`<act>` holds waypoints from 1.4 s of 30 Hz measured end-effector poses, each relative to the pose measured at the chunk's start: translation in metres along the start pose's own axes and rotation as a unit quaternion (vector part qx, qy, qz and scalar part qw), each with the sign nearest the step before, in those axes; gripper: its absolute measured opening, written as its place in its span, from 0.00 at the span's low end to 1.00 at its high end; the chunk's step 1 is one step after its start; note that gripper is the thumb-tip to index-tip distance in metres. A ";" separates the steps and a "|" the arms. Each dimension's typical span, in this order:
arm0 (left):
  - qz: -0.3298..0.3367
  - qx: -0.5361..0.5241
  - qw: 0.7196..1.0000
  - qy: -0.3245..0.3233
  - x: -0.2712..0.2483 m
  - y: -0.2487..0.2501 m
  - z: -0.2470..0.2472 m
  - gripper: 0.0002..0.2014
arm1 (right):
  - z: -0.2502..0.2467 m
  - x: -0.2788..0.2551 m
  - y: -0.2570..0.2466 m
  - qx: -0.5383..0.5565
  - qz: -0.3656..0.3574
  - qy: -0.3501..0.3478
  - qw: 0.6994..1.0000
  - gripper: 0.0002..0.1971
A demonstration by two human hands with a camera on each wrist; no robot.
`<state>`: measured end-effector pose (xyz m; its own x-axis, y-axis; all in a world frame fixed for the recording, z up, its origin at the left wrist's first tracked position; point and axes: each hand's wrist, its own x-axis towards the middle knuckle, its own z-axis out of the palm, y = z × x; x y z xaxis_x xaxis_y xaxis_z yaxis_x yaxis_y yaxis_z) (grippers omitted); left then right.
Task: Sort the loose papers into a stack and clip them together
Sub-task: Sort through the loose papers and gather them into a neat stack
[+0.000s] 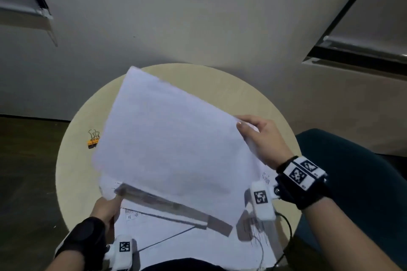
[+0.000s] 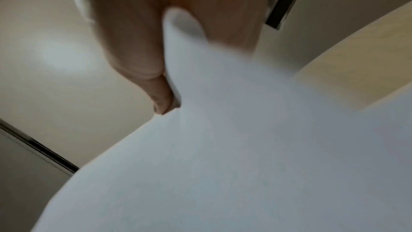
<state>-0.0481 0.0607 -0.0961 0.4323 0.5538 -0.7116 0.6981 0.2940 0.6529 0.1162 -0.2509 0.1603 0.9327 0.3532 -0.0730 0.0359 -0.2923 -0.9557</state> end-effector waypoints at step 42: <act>0.135 0.144 0.980 -0.021 -0.029 0.049 0.009 0.29 | 0.128 0.054 0.157 -0.496 0.143 -0.235 0.824 0.45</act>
<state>-0.0209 0.0525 -0.0458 0.6422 0.5474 -0.5365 0.6842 -0.0938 0.7232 0.1265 -0.1637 -0.0305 0.7197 0.3812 -0.5803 0.3321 -0.9230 -0.1945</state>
